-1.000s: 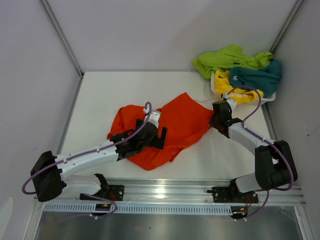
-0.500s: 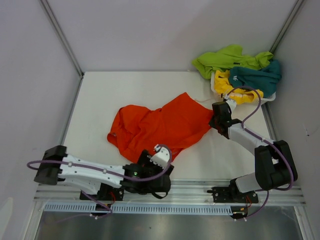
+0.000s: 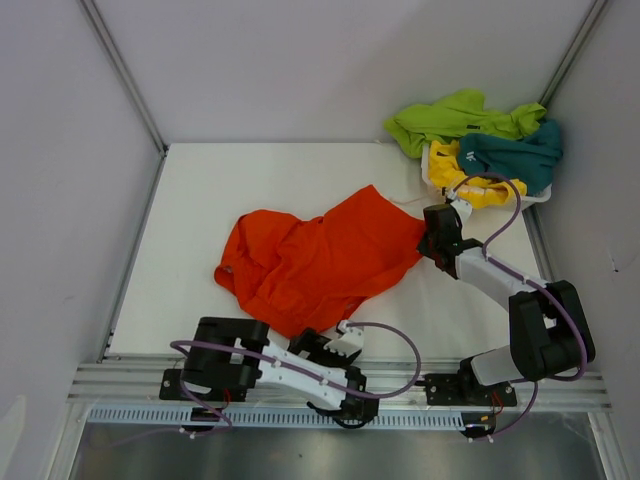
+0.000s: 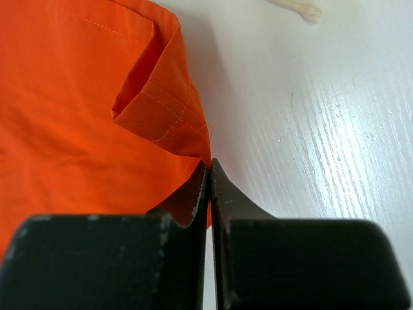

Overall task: Fold and stack the shorts
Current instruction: Flatten the shorts out

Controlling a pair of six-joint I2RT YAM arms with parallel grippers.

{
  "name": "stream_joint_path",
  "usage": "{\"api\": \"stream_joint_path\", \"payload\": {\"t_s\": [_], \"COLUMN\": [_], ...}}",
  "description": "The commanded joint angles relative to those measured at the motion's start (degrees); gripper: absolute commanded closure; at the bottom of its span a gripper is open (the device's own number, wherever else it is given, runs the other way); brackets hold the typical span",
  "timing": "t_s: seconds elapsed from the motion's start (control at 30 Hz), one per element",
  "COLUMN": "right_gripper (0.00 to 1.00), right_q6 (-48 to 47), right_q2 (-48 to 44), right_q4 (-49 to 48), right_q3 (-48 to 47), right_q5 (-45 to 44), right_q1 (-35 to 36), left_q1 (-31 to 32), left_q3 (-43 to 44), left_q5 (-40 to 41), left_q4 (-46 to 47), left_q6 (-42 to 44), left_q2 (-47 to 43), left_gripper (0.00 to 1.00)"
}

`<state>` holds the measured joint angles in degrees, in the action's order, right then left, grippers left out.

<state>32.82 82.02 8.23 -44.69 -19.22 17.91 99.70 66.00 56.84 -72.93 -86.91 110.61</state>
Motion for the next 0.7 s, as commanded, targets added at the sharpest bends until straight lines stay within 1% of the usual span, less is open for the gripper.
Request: {"api": "stream_joint_path", "payload": {"t_s": [0.0,0.1,0.13,0.17,0.2,0.23,0.27,0.4,0.53,0.57,0.6,0.67], "right_gripper": [1.0,1.0,1.0,1.0,1.0,1.0,1.0,1.0,1.0,1.0,1.0,1.0], "right_q6": [-0.4,-0.5,-0.5,-0.4,-0.5,-0.5,-0.4,-0.5,-0.6,-0.6,-0.6,-0.6], "right_q2": [-0.5,-0.5,-0.5,-0.3,-0.3,-0.2,0.1,0.1,0.3,0.4,0.4,0.3], "right_q4": [-2.2,-2.6,-2.8,-2.9,-3.0,-3.0,-3.0,-3.3,-3.6,-3.5,-3.5,-3.6], "right_q3": [0.5,0.7,0.7,0.7,0.8,0.7,0.7,0.7,0.7,0.7,0.7,0.7], "right_q5": [-1.0,-0.3,-0.2,0.2,0.2,0.4,0.5,0.9,1.3,1.4,1.4,1.4], "right_q1": [0.3,0.3,0.3,0.3,0.3,0.4,0.3,0.3,0.3,0.3,0.3,0.3], "left_q1": [-3.2,-4.9,-5.7,-6.1,-6.5,-7.1,-7.3,-7.9,-8.3,-8.4,-8.6,-8.8], "left_q3": [-1.5,-2.3,-2.4,-2.6,-3.4,-3.8,-4.7,-6.0,-5.4,-5.3,-5.2,-4.6], "left_q5": [0.9,1.5,2.1,2.1,2.0,2.0,1.5,2.0,2.7,2.8,2.9,3.0], "left_q4": [-3.2,-5.0,-4.9,-4.2,-3.0,-1.4,2.2,5.1,7.8,8.8,10.5,11.4], "left_q6": [-3.3,-5.9,-5.9,-5.5,-3.8,-2.5,-1.3,-0.6,2.2,3.0,4.6,5.6], "left_q2": [-2.6,-0.9,-0.5,-0.2,-0.1,-0.2,-0.6,-1.0,-1.0,-0.9,-0.5,0.0], "left_gripper": [0.01,0.01,0.04,0.05,0.1,0.12,0.13,0.18,0.31,0.37,0.49,0.58]}}
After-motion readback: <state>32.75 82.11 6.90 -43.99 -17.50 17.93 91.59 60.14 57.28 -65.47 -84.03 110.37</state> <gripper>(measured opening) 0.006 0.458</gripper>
